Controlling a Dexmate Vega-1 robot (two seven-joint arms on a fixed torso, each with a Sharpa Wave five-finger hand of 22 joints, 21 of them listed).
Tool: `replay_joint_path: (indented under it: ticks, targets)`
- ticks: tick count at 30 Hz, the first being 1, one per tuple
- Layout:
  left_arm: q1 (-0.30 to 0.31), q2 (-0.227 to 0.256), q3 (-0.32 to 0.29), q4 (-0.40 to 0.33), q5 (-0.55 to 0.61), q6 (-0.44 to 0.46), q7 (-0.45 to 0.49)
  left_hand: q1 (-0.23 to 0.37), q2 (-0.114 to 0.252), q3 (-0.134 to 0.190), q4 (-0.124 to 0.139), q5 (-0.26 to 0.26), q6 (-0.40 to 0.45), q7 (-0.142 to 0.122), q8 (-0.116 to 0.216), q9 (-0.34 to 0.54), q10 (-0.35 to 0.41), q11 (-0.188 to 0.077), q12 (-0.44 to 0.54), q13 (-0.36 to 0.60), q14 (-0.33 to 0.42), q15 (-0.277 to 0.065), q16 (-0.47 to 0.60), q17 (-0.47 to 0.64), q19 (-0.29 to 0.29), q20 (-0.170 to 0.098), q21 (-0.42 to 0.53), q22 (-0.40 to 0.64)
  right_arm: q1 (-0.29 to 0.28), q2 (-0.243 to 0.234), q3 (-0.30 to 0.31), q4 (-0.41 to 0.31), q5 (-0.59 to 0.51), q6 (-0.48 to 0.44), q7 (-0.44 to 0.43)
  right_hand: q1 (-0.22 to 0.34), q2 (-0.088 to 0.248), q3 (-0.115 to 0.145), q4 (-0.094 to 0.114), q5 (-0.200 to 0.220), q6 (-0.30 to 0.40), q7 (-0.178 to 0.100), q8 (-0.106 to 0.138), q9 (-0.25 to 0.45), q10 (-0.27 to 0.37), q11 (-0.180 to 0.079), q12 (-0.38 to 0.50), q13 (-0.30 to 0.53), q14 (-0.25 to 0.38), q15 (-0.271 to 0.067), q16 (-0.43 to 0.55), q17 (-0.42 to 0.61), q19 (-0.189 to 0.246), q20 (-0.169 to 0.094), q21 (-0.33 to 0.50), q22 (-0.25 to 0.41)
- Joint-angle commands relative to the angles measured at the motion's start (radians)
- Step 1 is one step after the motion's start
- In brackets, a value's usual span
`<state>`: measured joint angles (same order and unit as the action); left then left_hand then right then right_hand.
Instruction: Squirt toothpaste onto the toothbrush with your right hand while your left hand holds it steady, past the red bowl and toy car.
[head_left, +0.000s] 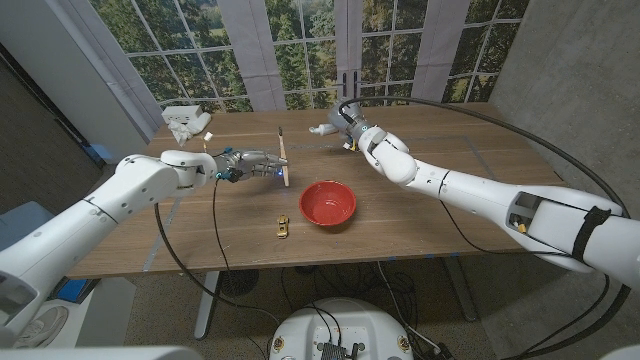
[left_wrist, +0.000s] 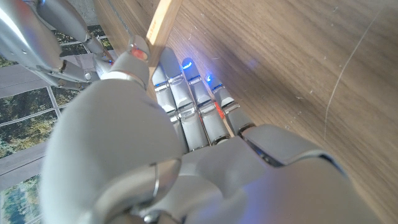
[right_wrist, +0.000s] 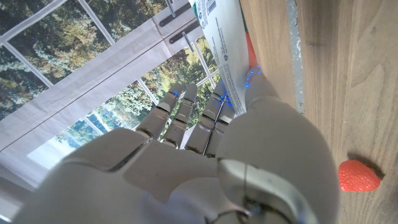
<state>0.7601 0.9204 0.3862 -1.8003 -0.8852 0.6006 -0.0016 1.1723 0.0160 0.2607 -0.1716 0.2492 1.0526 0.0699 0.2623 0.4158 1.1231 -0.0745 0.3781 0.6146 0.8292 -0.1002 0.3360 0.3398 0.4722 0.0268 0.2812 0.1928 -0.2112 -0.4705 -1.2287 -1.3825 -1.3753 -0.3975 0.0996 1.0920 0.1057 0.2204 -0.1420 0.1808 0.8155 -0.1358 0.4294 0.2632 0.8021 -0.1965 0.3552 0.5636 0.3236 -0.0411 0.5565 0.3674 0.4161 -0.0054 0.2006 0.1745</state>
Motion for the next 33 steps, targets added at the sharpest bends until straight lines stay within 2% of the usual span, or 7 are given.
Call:
replay_joint_path:
  ticks: [1,20,33]
  targets:
    - [-0.084,-0.039,0.051,0.063,0.024,0.044,-0.045,0.115,0.108,0.008,-0.002,0.01,0.009,0.007,0.004,0.005,0.069,-0.063,0.003,0.007,0.011,-0.136,-0.001,0.002,0.017,-0.001,0.009,0.003,-0.02,-0.007,0.024,-0.051,-0.108,-0.007,0.043,-0.012,0.004,-0.005,0.004,-0.003,0.001,-0.001,0.007,0.002,0.004,-0.003,0.005,0.005,0.009,-0.166,0.002,0.002,0.007,0.002,0.008,0.003]
    - [-0.167,-0.079,0.104,0.113,0.077,0.063,-0.113,0.116,0.107,0.009,-0.001,0.012,0.009,0.009,0.002,0.011,0.069,-0.063,0.004,0.013,0.015,-0.135,-0.002,0.002,0.022,-0.002,0.013,0.003,-0.039,0.011,0.054,-0.074,-0.196,0.017,0.039,-0.022,0.007,-0.008,0.007,-0.003,0.001,-0.002,0.013,0.003,0.008,-0.006,0.011,0.018,0.013,-0.166,-0.003,0.002,0.009,-0.001,0.009,0.003]
    - [-0.177,-0.098,0.118,0.134,0.09,0.062,-0.139,0.115,0.106,0.01,-0.001,0.014,0.01,0.009,0.001,0.013,0.07,-0.062,0.002,0.013,0.015,-0.135,-0.004,0.003,0.022,-0.003,0.014,0.003,-0.034,0.033,0.053,-0.051,-0.213,0.028,0.0,-0.027,0.008,-0.009,0.007,-0.002,0.001,-0.001,0.018,0.003,0.008,-0.006,0.014,0.026,0.015,-0.168,-0.005,0.003,0.011,-0.004,0.009,0.003]
